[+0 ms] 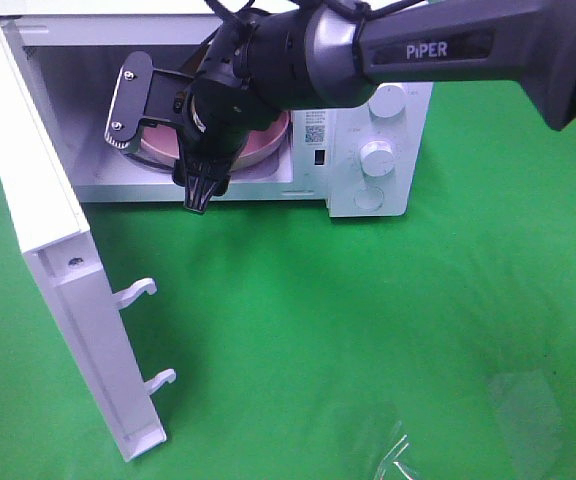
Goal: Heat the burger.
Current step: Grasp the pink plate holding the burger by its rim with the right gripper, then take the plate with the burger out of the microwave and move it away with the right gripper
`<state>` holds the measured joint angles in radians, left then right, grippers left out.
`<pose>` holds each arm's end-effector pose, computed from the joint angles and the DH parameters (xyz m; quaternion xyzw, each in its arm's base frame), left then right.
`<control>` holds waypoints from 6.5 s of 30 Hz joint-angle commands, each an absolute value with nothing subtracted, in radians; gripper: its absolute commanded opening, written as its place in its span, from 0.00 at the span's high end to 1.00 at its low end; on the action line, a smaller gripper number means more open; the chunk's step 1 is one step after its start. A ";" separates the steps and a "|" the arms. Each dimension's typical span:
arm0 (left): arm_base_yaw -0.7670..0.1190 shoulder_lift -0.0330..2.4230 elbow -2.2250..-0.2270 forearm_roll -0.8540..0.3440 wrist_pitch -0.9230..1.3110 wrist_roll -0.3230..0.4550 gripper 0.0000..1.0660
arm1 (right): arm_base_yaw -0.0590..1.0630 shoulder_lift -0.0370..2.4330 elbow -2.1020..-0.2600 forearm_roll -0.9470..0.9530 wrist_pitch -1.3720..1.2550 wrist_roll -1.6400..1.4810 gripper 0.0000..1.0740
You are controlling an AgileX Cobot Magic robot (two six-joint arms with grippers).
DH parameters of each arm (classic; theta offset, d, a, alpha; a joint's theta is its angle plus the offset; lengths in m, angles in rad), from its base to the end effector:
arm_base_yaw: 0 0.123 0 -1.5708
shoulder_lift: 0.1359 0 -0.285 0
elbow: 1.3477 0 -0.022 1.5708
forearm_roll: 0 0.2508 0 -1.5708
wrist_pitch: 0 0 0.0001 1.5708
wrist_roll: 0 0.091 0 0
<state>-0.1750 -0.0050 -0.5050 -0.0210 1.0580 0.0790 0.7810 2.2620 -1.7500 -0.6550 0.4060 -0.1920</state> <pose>-0.0063 -0.0006 0.2789 0.1081 0.8430 -0.0358 0.5258 0.3789 0.3446 0.1722 -0.6157 0.6730 -0.1162 0.3931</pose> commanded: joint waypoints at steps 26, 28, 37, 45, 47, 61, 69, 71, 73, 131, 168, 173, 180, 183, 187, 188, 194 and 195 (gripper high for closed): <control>-0.173 -0.026 -0.503 -0.025 1.043 0.078 1.00 | 0.723 2.413 -1.770 -0.781 0.393 -0.040 0.54; -0.173 -0.026 -0.503 -0.025 1.043 0.078 1.00 | 0.723 2.413 -1.770 -0.781 0.408 -0.040 0.62; -0.173 -0.026 -0.503 -0.025 1.043 0.078 1.00 | 0.726 2.388 -1.770 -0.780 0.435 -0.041 1.00; -0.173 -0.026 -0.503 -0.025 1.043 0.078 1.00 | 0.726 2.366 -1.770 -0.780 0.444 -0.059 1.00; -0.173 -0.026 -0.503 -0.025 1.043 0.078 1.00 | 0.726 2.363 -1.770 -0.780 0.449 -0.072 1.00; -0.173 -0.026 -0.503 -0.025 1.043 0.078 1.00 | 0.771 2.311 -1.768 -0.761 0.524 -0.280 0.99; -0.173 -0.026 -0.503 -0.025 1.043 0.078 1.00 | 0.773 2.303 -1.768 -0.719 0.577 -0.356 0.99; -0.173 -0.026 -0.503 -0.025 1.043 0.078 1.00 | 0.773 2.303 -1.768 -0.719 0.576 -0.356 1.00; -0.173 -0.026 -0.503 -0.025 1.043 0.078 1.00 | 0.773 2.303 -1.768 -0.719 0.574 -0.356 1.00; -0.173 -0.026 -0.503 -0.025 1.043 0.078 1.00 | 0.773 2.305 -1.768 -0.720 0.689 -0.872 1.00; -0.173 -0.026 -0.503 -0.025 1.043 0.078 1.00 | 0.773 2.215 -1.770 -0.694 0.732 -1.019 1.00; -0.173 -0.026 -0.503 -0.025 1.043 0.078 1.00 | 0.773 2.213 -1.770 -0.673 0.734 -1.037 1.00; -0.173 -0.026 -0.503 -0.025 1.043 0.078 1.00 | 0.773 2.212 -1.769 -0.618 0.741 -1.084 1.00; -0.173 -0.026 -0.503 -0.025 1.043 0.078 1.00 | 0.773 2.212 -1.769 -0.614 0.746 -1.089 1.00; -0.173 -0.026 -0.503 -0.025 1.043 0.078 1.00 | 0.773 2.212 -1.769 -0.614 0.758 -1.092 1.00; -0.173 -0.026 -0.503 -0.025 1.043 0.078 1.00 | 0.773 2.211 -1.769 -0.609 0.760 -1.093 1.00; -0.173 -0.026 -0.503 -0.025 1.043 0.078 1.00 | 0.773 2.183 -1.769 -0.522 0.760 -1.137 1.00; -0.173 -0.026 -0.503 -0.025 1.043 0.078 1.00 | 0.773 2.183 -1.769 -0.522 0.760 -1.137 1.00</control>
<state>-0.1750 -0.0050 -0.5050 -0.0210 1.0580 0.0790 0.7790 2.2150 -1.7640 -0.5080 0.7830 -1.1270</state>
